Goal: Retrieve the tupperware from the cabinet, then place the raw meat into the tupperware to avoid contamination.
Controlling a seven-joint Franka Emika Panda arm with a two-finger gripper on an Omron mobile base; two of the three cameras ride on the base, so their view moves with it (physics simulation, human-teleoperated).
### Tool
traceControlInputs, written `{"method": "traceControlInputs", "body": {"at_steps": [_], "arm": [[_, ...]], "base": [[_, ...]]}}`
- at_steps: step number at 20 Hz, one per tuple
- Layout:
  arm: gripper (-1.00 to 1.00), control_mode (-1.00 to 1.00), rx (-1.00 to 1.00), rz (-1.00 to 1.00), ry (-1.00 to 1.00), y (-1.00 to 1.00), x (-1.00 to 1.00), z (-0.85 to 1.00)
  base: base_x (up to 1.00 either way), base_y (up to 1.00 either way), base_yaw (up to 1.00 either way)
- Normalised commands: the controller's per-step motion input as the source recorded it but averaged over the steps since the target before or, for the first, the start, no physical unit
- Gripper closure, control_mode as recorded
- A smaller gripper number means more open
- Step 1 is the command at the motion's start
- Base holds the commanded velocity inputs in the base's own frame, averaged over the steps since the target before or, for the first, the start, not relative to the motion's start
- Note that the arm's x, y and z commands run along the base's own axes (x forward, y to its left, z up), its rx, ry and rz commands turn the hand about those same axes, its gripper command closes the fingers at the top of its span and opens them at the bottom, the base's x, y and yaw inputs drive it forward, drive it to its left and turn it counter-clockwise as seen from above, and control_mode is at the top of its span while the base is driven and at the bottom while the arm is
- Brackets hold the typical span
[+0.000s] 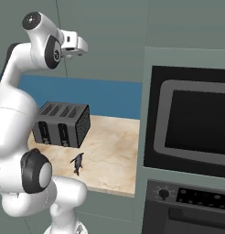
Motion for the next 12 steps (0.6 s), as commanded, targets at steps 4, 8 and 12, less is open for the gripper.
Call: {"method": "traceControlInputs", "body": {"at_steps": [4,8,12], "arm": [[-1.00,-1.00,0.00,-0.02,0.03,0.00,0.00,-0.27],[1.00,-1.00,0.00,-0.02,0.03,0.00,0.03,-0.24],[1.00,-1.00,0.00,0.00,0.00,0.00,0.26,-0.03]], "base": [[0.00,0.00,0.00],[0.00,0.00,0.00],[0.00,0.00,0.00]]}}
